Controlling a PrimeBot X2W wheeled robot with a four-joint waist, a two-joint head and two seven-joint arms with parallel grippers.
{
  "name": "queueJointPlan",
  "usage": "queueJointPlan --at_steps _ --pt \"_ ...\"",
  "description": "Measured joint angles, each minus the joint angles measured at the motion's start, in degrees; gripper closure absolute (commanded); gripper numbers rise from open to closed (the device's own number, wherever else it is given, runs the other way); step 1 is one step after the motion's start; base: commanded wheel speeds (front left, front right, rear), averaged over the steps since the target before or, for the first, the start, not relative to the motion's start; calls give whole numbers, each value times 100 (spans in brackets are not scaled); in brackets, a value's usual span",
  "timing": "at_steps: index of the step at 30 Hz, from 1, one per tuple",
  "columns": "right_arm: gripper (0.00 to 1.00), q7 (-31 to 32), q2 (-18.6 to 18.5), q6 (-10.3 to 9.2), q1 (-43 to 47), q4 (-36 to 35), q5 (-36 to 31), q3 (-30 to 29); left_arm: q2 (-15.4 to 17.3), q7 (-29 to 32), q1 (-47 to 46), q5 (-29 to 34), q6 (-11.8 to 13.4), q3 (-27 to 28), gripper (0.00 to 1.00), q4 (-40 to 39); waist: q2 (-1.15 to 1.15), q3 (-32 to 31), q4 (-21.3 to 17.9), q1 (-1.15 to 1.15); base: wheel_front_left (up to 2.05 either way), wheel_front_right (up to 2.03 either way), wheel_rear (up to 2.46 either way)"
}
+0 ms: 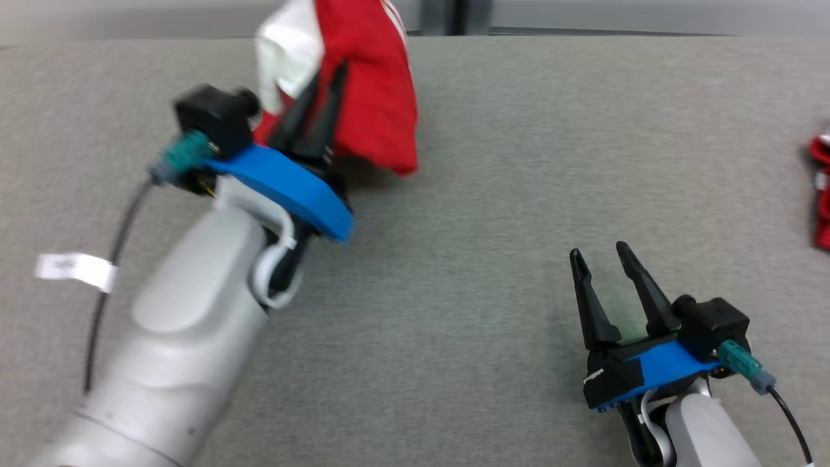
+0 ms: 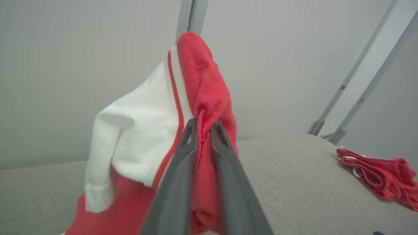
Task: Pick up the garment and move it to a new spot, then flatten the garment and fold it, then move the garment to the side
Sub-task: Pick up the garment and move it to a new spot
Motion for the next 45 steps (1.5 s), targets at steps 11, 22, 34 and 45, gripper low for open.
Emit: queueJointPlan --at_steps 11,22,34,45 --pt "0 0 -1 -1 249 52 198 119 -733 -159 973 -53 0 -756 0 278 0 -396 -858 0 0 0 0" --pt "0 1 -1 -1 514 93 193 -53 -568 -177 2112 911 121 279 0 -7 0 -833 -822 -1 0 0 0" --pt "0 0 1 -1 803 209 82 -296 -657 -178 4130 2136 185 2424 0 -989 0 -1365 -399 -1 0 0 0" --pt "0 1 0 -1 1166 349 -46 -511 -1049 -178 5186 3144 114 3515 0 -1539 0 -1772 -241 -1 0 0 0"
